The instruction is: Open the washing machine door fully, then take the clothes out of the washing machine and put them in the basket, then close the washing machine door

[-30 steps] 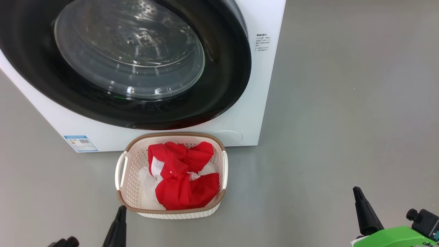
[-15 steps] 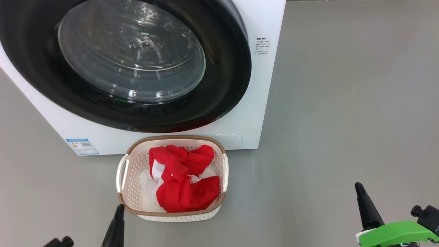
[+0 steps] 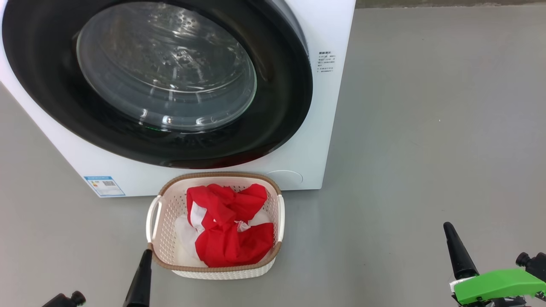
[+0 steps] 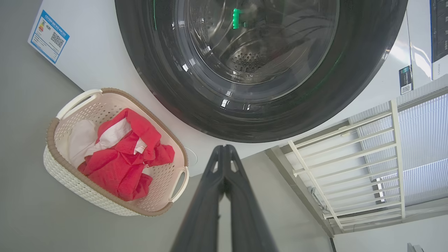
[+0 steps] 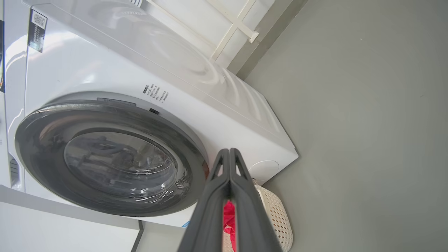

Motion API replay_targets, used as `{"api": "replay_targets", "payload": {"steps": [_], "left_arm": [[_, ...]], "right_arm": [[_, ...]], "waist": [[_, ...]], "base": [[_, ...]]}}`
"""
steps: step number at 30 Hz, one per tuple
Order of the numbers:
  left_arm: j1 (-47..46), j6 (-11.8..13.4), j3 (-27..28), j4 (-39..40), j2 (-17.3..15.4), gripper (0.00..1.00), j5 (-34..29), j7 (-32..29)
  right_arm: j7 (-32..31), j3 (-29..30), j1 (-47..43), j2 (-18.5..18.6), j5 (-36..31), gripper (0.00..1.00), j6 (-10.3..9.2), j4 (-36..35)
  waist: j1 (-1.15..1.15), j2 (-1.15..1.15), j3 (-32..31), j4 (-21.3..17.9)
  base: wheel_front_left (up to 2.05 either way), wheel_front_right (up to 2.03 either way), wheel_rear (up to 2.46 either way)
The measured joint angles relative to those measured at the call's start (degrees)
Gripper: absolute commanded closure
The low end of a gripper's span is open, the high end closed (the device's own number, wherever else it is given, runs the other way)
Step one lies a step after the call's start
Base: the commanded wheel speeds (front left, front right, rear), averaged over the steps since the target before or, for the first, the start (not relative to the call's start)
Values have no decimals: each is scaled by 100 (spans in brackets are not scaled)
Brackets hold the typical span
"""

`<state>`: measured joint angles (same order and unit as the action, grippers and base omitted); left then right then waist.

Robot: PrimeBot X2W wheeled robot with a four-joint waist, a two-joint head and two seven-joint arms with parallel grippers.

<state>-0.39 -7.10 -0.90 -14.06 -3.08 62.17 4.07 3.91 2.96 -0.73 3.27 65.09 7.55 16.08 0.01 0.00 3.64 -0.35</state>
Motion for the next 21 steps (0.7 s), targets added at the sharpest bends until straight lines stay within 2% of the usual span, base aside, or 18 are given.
{"api": "replay_targets", "payload": {"steps": [21], "left_arm": [[-127,0,104,-51,-15,100,1324,-345]], "right_arm": [[-378,112,132,0,1179,100,-1,-18]], "waist": [[0,0,-146,15]], "base": [[0,0,0]]}}
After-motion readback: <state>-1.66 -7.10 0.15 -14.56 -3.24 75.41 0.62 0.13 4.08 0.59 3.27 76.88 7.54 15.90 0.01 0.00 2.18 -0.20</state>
